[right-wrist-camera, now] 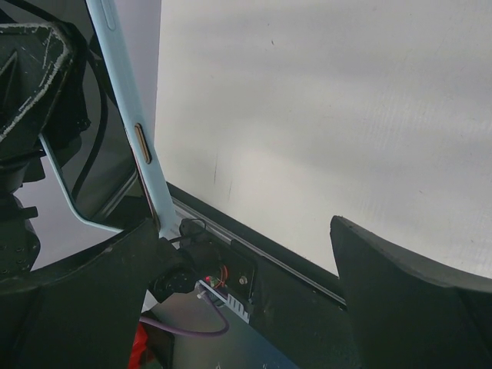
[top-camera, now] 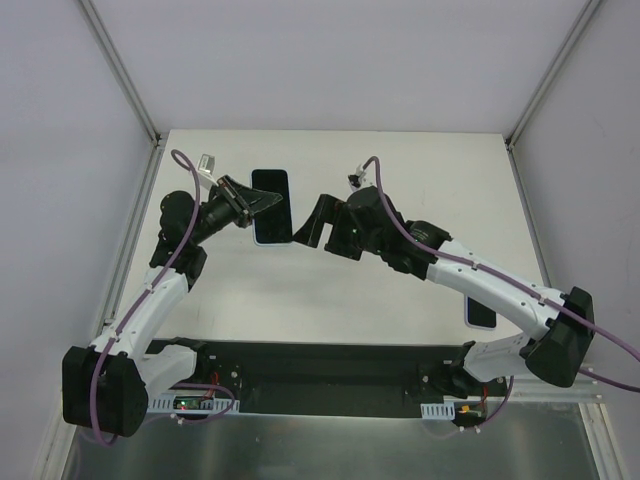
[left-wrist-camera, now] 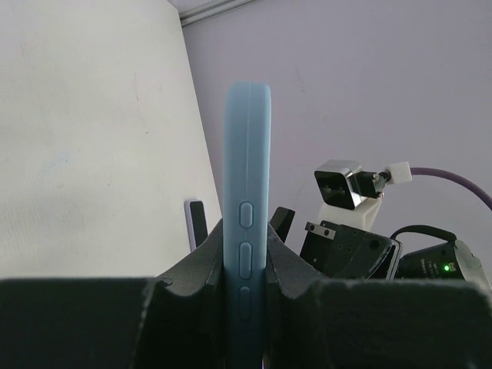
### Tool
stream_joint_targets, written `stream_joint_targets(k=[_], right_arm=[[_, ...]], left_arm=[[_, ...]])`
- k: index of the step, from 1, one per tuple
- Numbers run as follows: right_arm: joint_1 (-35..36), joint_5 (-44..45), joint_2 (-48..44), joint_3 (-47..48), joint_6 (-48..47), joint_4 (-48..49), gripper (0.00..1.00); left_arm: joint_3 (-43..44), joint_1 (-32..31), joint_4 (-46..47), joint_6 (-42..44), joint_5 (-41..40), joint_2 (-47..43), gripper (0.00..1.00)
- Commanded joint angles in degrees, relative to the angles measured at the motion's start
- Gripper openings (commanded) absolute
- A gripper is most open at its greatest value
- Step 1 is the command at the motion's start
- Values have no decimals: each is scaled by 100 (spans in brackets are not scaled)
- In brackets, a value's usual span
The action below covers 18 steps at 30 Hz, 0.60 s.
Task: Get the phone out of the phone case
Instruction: Remove the phone case from the phone.
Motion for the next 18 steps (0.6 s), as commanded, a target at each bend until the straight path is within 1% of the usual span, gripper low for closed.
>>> stream_joint_targets(k=[1, 9, 13, 18], right_arm=[[6, 11, 112, -41, 55, 145, 96], [6, -24, 402, 4, 20, 118, 96], [14, 11, 455, -84, 64, 48, 96], [14, 151, 236, -242, 64, 31, 96]], left_arm=[[68, 62, 796, -295, 161, -154, 0], [-47, 123, 1157, -717, 232, -198, 0], [15, 132, 1104, -683, 223, -286, 0], [156, 167, 841, -489, 205, -339, 0]])
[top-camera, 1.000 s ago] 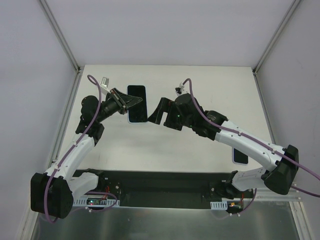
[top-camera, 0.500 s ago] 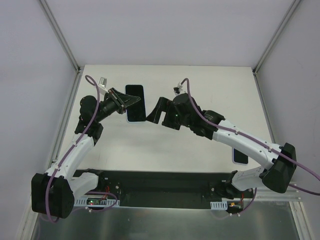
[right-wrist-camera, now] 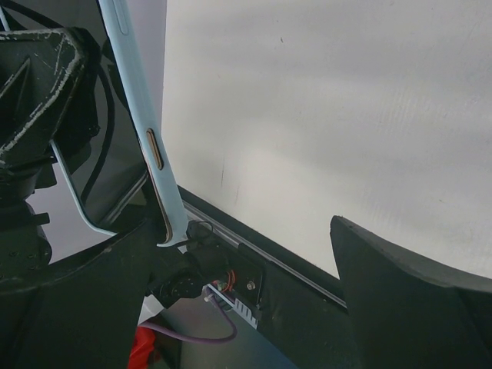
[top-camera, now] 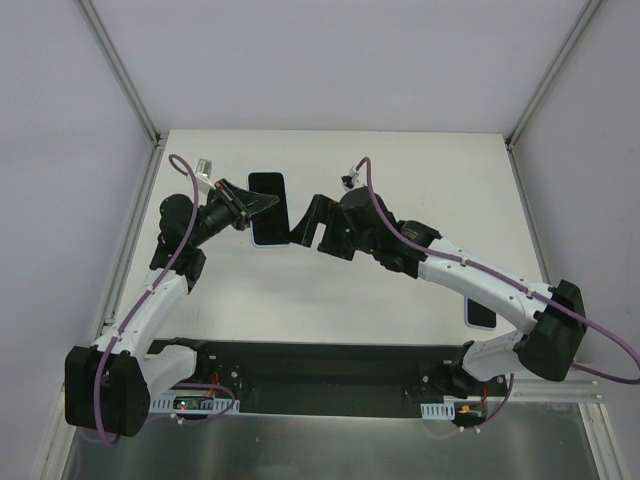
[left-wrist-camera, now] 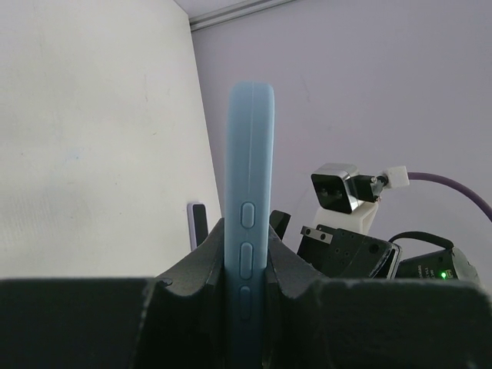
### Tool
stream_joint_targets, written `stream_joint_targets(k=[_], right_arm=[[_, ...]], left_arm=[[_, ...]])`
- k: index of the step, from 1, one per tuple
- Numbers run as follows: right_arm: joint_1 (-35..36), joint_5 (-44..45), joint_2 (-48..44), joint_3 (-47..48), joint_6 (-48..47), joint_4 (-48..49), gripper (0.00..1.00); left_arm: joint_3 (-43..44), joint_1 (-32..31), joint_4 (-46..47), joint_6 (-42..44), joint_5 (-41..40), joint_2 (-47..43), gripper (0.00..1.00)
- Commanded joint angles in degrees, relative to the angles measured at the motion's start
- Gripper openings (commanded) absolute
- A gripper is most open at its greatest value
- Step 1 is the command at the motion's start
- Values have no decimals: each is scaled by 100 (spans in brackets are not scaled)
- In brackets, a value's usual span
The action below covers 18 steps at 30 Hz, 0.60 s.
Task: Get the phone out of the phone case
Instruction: Remove the phone case from the phone.
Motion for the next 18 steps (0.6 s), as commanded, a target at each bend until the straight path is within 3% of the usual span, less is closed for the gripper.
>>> stream_joint_targets(k=[1, 18], right_arm=[[14, 309, -110, -223, -69, -361, 96], [85, 458, -435, -118, -148, -449, 96]], left_arm=[[368, 27, 692, -314, 194, -315, 0], [403, 62, 701, -305, 203, -262, 0]])
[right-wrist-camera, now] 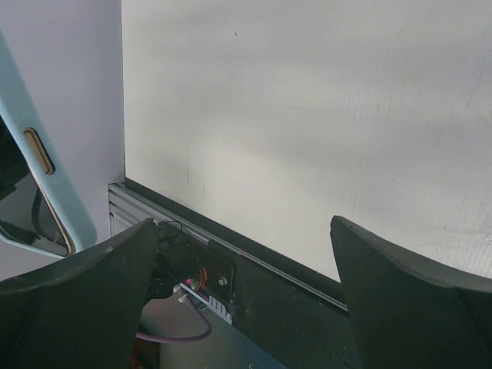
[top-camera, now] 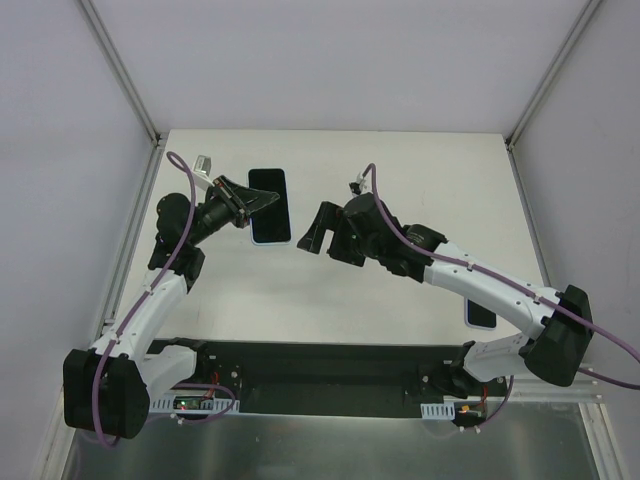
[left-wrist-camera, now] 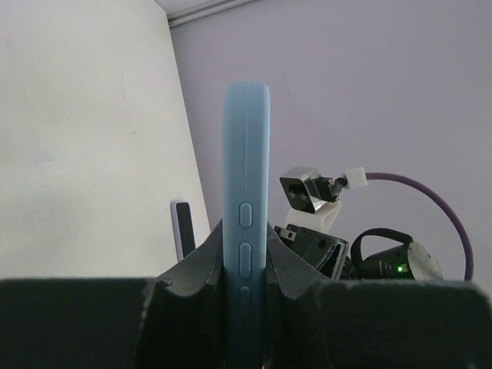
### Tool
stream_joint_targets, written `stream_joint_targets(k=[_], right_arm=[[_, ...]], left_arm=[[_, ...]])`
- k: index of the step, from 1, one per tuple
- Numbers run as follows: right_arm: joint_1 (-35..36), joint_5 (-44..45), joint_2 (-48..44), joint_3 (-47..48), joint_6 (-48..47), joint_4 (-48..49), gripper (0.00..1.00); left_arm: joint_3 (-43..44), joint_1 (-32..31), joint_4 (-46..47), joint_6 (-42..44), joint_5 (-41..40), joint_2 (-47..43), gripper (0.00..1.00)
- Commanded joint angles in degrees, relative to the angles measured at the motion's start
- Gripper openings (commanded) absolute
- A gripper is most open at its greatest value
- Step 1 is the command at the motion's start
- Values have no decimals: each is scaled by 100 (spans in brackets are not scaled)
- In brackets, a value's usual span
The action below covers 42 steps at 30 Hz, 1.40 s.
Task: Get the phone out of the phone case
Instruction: Remove the phone case from the phone.
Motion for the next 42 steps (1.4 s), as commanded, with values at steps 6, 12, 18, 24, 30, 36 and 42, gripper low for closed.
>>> stream_joint_targets(k=[6, 12, 18, 24, 30, 36, 42], right_arm=[[153, 155, -353, 285, -196, 100, 96], [267, 243, -397, 444, -294, 118, 96], [285, 225, -406, 488, -337, 127, 96], [285, 243, -327, 479, -302, 127, 96], [285, 243, -274, 584, -320, 127, 96], [285, 216, -125, 628, -302, 100, 96], [285, 251, -46, 619, -294, 92, 96]], left_arm=[[259, 62, 637, -102, 107, -175, 0], [223, 62, 681, -128, 107, -113, 0], [214, 62, 690, -120, 107, -139, 0], [223, 62, 681, -128, 107, -175, 0], [197, 62, 681, -128, 116, -227, 0], [188, 62, 681, -146, 116, -271, 0], [206, 62, 681, -163, 125, -315, 0]])
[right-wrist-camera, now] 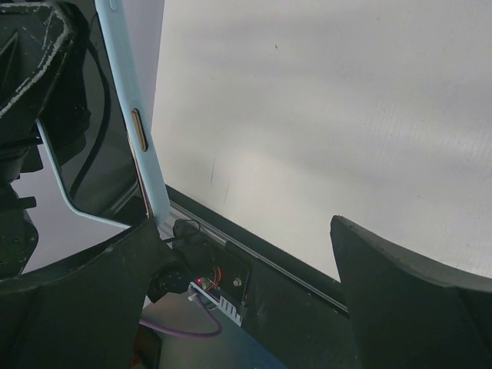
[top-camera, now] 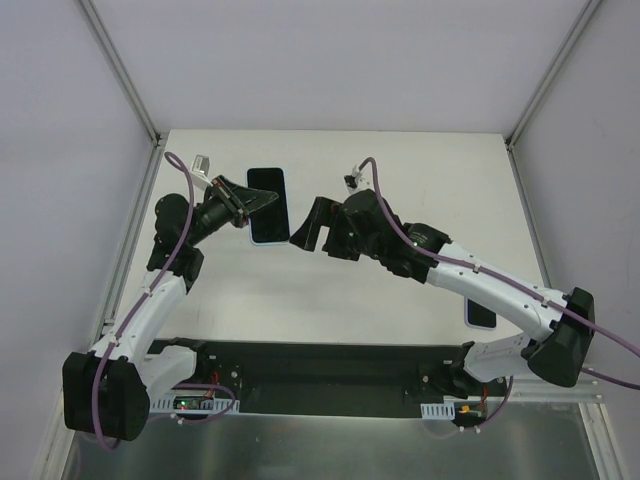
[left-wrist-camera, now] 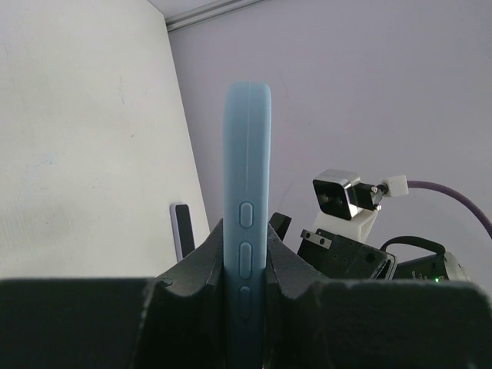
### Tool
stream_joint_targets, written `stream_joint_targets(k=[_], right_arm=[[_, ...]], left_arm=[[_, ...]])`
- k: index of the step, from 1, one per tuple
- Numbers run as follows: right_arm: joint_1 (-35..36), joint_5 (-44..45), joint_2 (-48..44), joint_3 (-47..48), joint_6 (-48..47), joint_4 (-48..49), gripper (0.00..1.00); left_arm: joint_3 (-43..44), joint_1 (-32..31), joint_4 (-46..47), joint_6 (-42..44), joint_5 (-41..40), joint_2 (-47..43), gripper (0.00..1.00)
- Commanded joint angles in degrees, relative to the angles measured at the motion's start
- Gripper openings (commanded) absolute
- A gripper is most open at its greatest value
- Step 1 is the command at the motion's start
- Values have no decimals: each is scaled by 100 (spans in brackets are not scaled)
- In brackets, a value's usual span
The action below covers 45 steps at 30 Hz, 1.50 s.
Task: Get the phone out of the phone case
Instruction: Remove the phone case from the phone.
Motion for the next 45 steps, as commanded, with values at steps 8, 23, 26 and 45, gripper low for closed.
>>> stream_joint_targets(k=[8, 23, 26, 45], right_arm=[[27, 160, 117, 191, -11, 39, 96], [-43, 134, 301, 490, -47, 30, 96], [-61, 98, 380, 542, -20, 4, 96], [-404, -717, 969, 771, -29, 557, 96]], left_arm=[[197, 62, 699, -185, 105, -280, 0], [153, 62, 707, -203, 131, -351, 0], [153, 62, 734, -221, 149, -377, 0], [-5, 62, 1015, -677, 298, -562, 0]])
